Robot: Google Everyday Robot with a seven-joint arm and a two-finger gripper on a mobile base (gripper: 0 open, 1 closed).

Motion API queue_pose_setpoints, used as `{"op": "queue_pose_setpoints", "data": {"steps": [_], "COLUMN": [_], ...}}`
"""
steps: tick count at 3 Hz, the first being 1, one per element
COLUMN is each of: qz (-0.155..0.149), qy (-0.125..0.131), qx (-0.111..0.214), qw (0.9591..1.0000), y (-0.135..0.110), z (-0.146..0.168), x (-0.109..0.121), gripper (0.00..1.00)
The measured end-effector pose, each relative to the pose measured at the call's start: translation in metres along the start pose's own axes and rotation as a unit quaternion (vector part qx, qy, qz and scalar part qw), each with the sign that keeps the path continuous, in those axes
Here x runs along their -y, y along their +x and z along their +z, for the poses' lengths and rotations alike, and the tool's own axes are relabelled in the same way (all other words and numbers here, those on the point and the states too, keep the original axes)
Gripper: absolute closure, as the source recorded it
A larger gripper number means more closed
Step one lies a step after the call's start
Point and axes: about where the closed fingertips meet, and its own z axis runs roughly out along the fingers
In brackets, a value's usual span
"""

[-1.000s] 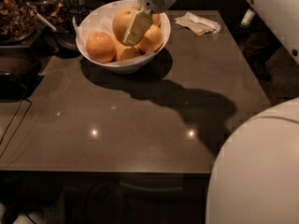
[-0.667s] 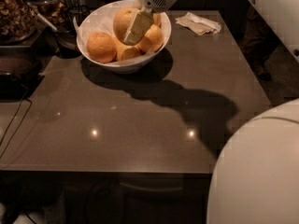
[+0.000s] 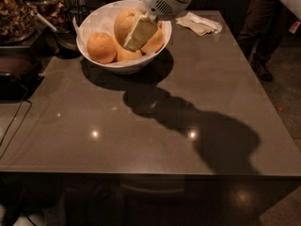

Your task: Pick orange from white bowl

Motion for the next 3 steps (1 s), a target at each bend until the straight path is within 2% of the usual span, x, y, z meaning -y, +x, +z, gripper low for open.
{"op": "queue_pose_setpoints", "data": {"steps": [2, 3], "qz": [0.041, 0.057], "qy": [0.038, 0.045], "qx": [0.006, 0.000], "qw": [0.9984, 0.9973], "y": [-0.001, -0.001], "z": [-0.020, -0.021], "x": [-0.041, -0.053], "gripper": [1.00, 1.00]}}
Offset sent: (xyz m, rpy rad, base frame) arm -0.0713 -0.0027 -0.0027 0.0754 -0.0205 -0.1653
